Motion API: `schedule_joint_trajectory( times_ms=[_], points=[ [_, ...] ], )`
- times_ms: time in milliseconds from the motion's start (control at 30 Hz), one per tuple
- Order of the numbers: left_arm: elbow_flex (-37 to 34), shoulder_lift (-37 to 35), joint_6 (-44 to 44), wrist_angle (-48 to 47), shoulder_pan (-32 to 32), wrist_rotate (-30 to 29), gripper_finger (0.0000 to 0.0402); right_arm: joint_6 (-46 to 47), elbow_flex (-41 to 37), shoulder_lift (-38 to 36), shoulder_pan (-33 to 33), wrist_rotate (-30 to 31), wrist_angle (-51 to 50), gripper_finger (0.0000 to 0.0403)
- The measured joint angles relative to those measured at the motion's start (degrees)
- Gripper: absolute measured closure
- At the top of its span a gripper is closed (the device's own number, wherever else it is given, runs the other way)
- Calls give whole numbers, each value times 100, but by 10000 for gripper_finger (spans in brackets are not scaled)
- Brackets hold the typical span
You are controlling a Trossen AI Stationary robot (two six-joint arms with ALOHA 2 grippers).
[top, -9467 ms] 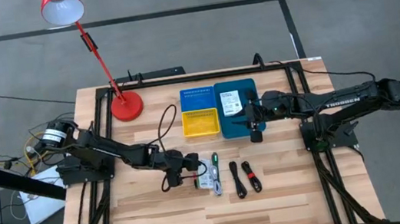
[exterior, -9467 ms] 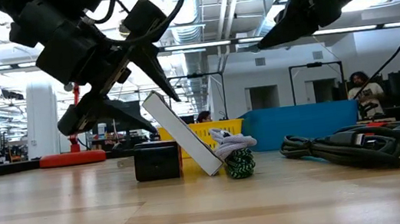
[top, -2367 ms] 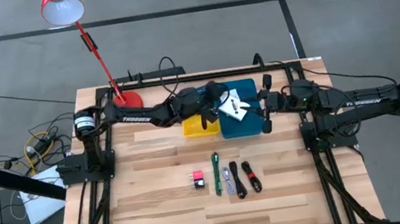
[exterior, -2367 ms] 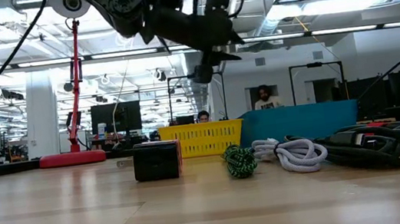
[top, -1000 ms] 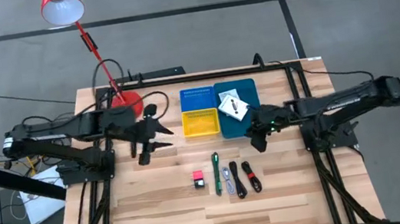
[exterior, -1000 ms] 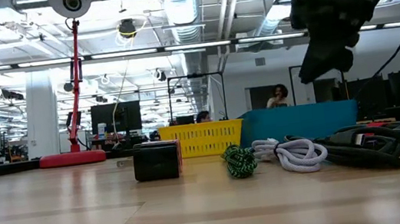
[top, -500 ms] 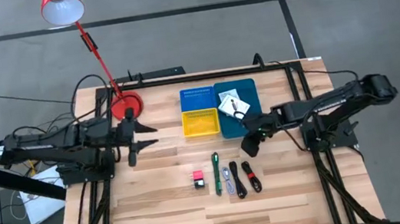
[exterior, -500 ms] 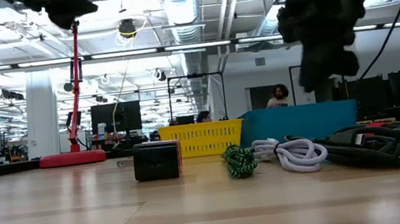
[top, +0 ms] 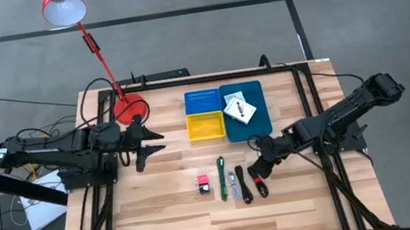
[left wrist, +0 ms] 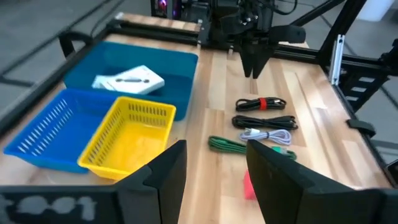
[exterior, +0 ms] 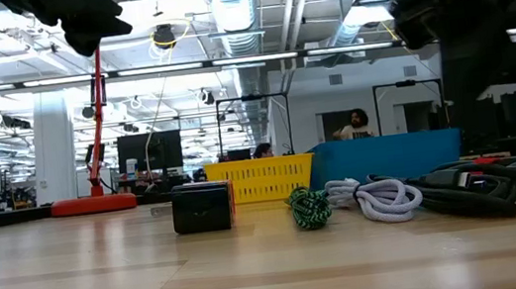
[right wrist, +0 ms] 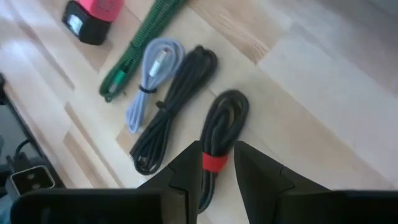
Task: Pick and place items into bin
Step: Put the right black charger cable into the yellow bin
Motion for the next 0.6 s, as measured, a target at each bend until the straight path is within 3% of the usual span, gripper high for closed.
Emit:
schedule_joint_trajectory(
  times_ms=[267,600],
  points=[
    [0,372,-147,-13,-6,64,246,843,-8,362,383,57,-224,268],
    [8,707,282,429,-243,199,246,1005,-2,1386,496,18,1265,183]
  ],
)
